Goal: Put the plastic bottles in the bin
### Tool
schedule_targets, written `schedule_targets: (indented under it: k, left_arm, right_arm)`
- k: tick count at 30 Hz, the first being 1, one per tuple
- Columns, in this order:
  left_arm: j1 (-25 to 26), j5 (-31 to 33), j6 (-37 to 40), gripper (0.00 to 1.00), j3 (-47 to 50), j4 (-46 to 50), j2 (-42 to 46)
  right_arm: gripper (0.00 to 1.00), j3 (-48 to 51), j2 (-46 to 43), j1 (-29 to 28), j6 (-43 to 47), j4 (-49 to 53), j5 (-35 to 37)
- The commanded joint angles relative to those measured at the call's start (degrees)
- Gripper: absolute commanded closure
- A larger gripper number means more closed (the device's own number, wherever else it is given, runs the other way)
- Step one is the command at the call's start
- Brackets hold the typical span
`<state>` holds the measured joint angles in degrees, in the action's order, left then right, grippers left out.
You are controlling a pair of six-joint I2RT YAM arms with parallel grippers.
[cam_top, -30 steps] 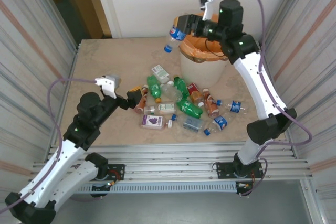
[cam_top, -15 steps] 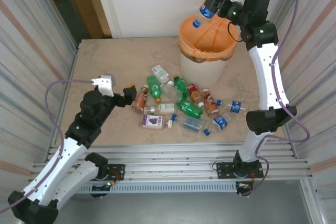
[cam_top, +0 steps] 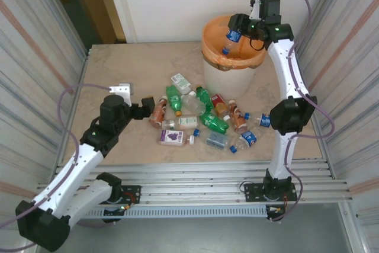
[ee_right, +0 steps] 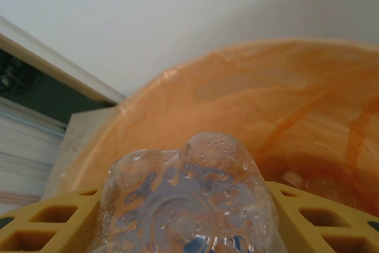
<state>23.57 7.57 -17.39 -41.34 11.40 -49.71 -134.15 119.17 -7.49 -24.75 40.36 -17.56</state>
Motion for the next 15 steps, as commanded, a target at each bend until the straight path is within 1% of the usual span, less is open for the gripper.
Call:
schedule_targets:
  k: [1, 3, 11, 15]
  left_arm:
    - [-0.4, -0.2, -1.1, 0.01, -3.3, 2.2, -2.3]
    - [-0.4, -0.6, -1.5, 0.01, -3.4, 2.1, -3.5]
    - [-0.5, -1.2, -2.0, 0.01, -4.1, 2.9, -6.8]
    - [-0.5, -1.2, -1.9, 0.01, -4.8, 4.0, -7.7]
  right_arm:
    - [0.56, -1.2, 0.9, -0.5, 2.4, 2.4, 0.0]
    - [0.51, -1.2, 1.7, -0.9, 2.9, 3.3, 0.3]
    - [0.27, -1.2, 3.1, -1.3, 4.0, 5.9, 1.0]
    - [0.19, -1.5, 2.4, -1.2, 4.2, 5.9, 1.4]
